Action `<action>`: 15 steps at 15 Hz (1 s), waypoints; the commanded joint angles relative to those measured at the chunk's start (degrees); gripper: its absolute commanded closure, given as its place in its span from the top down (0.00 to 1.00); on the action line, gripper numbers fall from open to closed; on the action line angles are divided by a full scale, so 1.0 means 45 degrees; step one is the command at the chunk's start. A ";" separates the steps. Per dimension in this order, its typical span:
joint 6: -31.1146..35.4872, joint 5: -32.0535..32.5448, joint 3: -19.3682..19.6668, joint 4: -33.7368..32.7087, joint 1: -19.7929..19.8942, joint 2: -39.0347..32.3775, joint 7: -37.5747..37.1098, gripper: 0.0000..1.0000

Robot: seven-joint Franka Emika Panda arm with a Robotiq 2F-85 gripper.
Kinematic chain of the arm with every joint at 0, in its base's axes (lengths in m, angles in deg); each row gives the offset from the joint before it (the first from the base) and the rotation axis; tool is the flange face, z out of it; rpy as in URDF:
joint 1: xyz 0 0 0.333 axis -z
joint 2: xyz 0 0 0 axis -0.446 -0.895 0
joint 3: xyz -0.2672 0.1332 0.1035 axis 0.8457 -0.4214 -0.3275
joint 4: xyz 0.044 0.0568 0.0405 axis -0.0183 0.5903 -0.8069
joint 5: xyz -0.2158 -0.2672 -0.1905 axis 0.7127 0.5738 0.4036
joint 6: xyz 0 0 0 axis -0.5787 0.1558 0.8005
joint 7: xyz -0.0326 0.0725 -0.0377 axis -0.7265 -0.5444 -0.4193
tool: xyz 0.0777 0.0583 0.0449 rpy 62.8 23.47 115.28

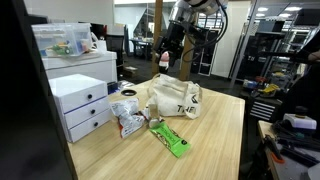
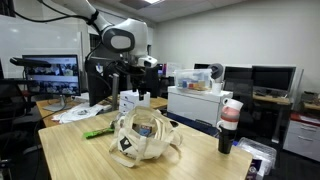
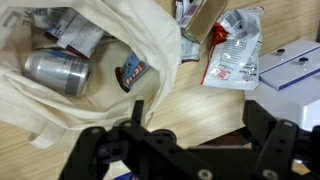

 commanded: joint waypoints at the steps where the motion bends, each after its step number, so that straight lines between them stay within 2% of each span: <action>1: 0.0007 -0.0137 0.0329 0.0599 0.0272 0.0090 0.0244 1.00; 7: 0.0588 0.0405 0.0700 0.1089 0.0322 -0.0692 0.0002 1.00; 11: 0.2022 0.0173 0.0640 0.1059 0.0331 -0.1760 -0.0363 1.00; 15: 0.3010 -0.0196 0.0395 0.1257 0.0538 -0.1856 -0.0199 1.00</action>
